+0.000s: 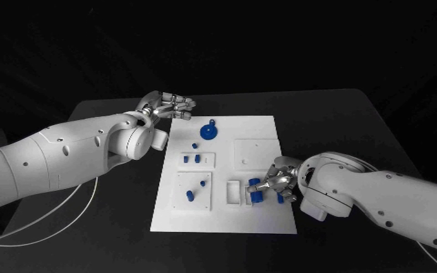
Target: Assemble the parts on the task board
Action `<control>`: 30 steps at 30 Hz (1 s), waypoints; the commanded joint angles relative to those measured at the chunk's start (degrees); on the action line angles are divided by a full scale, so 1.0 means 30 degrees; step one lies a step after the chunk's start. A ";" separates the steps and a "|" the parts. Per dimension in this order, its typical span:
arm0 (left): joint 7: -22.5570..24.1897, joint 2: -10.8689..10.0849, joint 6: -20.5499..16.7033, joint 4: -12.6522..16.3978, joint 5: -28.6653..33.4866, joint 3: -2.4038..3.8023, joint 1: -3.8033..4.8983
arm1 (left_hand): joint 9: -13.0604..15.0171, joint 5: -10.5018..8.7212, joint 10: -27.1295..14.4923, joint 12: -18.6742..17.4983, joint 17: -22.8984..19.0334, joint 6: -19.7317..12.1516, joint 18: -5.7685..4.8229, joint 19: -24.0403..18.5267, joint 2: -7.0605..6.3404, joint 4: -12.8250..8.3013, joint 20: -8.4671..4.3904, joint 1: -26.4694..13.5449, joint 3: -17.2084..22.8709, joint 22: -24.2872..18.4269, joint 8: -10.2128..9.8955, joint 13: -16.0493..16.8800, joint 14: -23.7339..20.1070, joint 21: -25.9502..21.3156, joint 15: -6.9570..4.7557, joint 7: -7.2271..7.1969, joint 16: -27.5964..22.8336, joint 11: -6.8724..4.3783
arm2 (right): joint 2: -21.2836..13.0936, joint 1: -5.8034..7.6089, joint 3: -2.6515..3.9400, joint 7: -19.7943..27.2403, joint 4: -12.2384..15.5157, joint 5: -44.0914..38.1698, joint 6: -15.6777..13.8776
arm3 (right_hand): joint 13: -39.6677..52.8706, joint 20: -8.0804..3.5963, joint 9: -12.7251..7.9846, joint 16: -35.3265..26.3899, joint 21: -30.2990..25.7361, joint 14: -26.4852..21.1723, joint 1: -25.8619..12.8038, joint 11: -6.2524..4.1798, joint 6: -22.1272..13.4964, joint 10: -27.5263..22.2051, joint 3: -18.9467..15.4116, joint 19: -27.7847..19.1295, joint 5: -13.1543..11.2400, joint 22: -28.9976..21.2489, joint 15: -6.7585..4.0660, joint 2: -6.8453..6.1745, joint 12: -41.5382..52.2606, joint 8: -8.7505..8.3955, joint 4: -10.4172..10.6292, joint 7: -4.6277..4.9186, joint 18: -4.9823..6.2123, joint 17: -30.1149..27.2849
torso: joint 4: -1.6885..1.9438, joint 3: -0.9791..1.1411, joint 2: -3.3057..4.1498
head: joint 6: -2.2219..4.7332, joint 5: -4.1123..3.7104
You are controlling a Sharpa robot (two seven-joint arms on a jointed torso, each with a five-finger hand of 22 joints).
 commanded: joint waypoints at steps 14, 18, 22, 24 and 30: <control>0.0034 0.0011 0.0290 0.0088 -0.0052 0.0010 0.0021 | -0.0001 0.0031 -0.0092 0.0045 0.0020 -0.0163 -0.0180 0.0157 0.0017 0.0023 0.0025 0.0011 -0.0128 -0.0034 -0.0045 0.0019 -0.0036 0.0128 0.0134 0.0011 -0.0001 0.0087 | 0.0459 -0.0230 -0.0512 -0.0632 -0.0583 0.0072 -0.0011 | 0.0002 0.0002 -0.1913 0.0095 0.0016 0.0062 0.0422 -0.0070 -0.0140 0.0032 0.0457 0.1057 0.1855 0.1941 -0.0018 0.0365 0.0011 -0.0137 -0.0380 -0.0030 -0.0020 0.0019 | -0.0025 -0.0002 -0.0007 | -0.0091 0.0012; 0.0026 0.0016 0.0287 0.0088 -0.0052 0.0010 0.0022 | -0.0002 0.0026 -0.0092 0.0046 0.0025 -0.0211 -0.0178 0.0166 0.0020 0.0024 0.0028 -0.0010 -0.0172 -0.0075 -0.0046 0.0019 -0.0037 0.0129 0.0137 0.0022 -0.0001 0.0092 | 0.0398 -0.0230 -0.0530 -0.0634 -0.0510 0.0046 -0.0267 | -0.0073 -0.0054 -0.2136 0.0090 0.0080 0.0071 0.0131 -0.0147 0.0071 0.0081 0.2073 0.1061 0.1956 0.1954 -0.0061 0.0186 -0.0076 -0.0139 -0.1129 -0.0119 -0.0083 0.0017 | -0.0032 0.0000 -0.0009 | -0.0092 0.0011; 0.0013 0.0014 0.0278 0.0093 -0.0055 0.0010 0.0022 | 0.0000 0.0039 -0.0108 0.0043 0.0023 -0.0259 -0.0179 0.0165 0.0020 0.0021 0.0031 -0.0015 -0.0183 -0.0090 -0.0044 0.0018 -0.0051 0.0127 0.0144 0.0034 -0.0008 0.0100 | 0.0189 -0.0230 -0.0538 -0.0617 -0.0275 0.0076 -0.0699 | -0.0084 -0.0088 -0.2236 0.0073 0.0116 0.0077 -0.0461 -0.0194 0.0261 0.0137 0.4650 0.1065 0.1607 0.1954 -0.0094 -0.0493 -0.0070 -0.0149 -0.1676 -0.0204 -0.0123 -0.0009 | -0.0033 0.0003 -0.0011 | -0.0104 0.0012; 0.0010 0.0009 0.0270 0.0091 -0.0057 0.0010 0.0022 | 0.0000 0.0039 -0.0108 0.0043 0.0023 -0.0259 -0.0179 0.0165 0.0020 0.0021 0.0031 -0.0015 -0.0183 -0.0090 -0.0044 0.0018 -0.0051 0.0127 0.0144 0.0034 -0.0008 0.0100 | 0.0051 -0.0228 -0.0540 -0.0604 -0.0125 0.0175 -0.0849 | -0.0095 -0.0094 -0.2228 0.0086 0.0146 0.0081 -0.0670 -0.0213 0.0325 0.0154 0.5079 0.1068 0.1583 0.1961 -0.0094 -0.0618 -0.0076 -0.0147 -0.1749 -0.0203 -0.0130 -0.0004 | -0.0045 0.0002 -0.0014 | -0.0107 0.0020; 0.0006 -0.0005 0.0248 0.0089 -0.0065 0.0010 0.0022 | 0.0000 0.0039 -0.0108 0.0043 0.0023 -0.0259 -0.0179 0.0165 0.0020 0.0021 0.0031 -0.0015 -0.0183 -0.0090 -0.0044 0.0018 -0.0051 0.0127 0.0144 0.0034 -0.0008 0.0100 | -0.0458 -0.0191 -0.0537 -0.0548 0.0524 0.0647 -0.1387 | -0.0138 -0.0108 -0.2185 0.0096 0.0208 0.0083 -0.0987 -0.0248 0.0510 0.0237 0.5500 0.1081 0.1389 0.1970 -0.0113 -0.0728 -0.0097 -0.0130 -0.1826 -0.0265 -0.0147 -0.0017 | -0.0045 -0.0005 -0.0017 | -0.0093 0.0053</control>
